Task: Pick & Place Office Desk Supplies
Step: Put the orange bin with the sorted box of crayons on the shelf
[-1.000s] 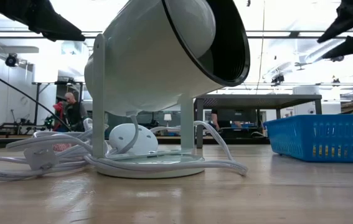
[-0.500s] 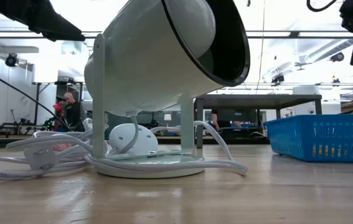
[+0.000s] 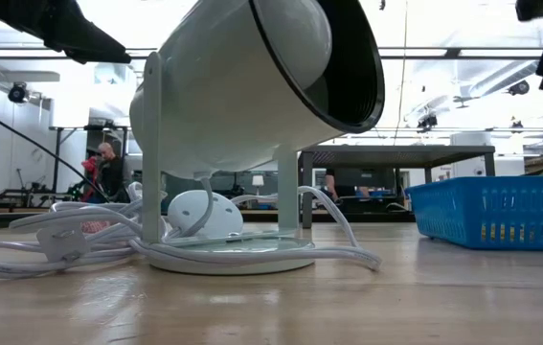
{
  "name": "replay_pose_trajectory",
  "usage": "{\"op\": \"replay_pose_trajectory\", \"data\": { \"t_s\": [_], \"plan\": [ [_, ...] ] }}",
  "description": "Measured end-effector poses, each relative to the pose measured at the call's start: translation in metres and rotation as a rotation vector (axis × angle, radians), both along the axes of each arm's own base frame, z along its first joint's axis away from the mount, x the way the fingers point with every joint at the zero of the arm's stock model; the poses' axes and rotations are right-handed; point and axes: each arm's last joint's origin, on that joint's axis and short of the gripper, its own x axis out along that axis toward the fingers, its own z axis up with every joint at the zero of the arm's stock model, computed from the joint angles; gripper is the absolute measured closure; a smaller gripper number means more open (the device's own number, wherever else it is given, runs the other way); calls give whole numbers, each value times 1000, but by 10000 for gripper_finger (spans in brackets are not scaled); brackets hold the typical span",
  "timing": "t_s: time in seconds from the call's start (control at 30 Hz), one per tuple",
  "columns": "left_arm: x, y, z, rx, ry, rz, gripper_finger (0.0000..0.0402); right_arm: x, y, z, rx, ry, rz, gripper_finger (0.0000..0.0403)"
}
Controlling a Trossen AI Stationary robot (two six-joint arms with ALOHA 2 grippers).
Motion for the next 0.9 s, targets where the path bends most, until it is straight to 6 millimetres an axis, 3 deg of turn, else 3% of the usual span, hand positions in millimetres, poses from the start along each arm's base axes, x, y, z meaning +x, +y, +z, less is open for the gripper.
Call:
{"op": "replay_pose_trajectory", "data": {
  "t_s": [0.27, 0.63, 0.9],
  "plan": [
    [0, 0, 0, 0, 0, 0, 158, 12, -2, 4, -202, 206, 315, 215],
    [0, 0, 0, 0, 0, 0, 158, 40, -21, -16, -128, 519, 596, 239],
    [0, 0, 0, 0, 0, 0, 158, 64, -43, -22, -115, 517, 793, 237]
  ]
}}
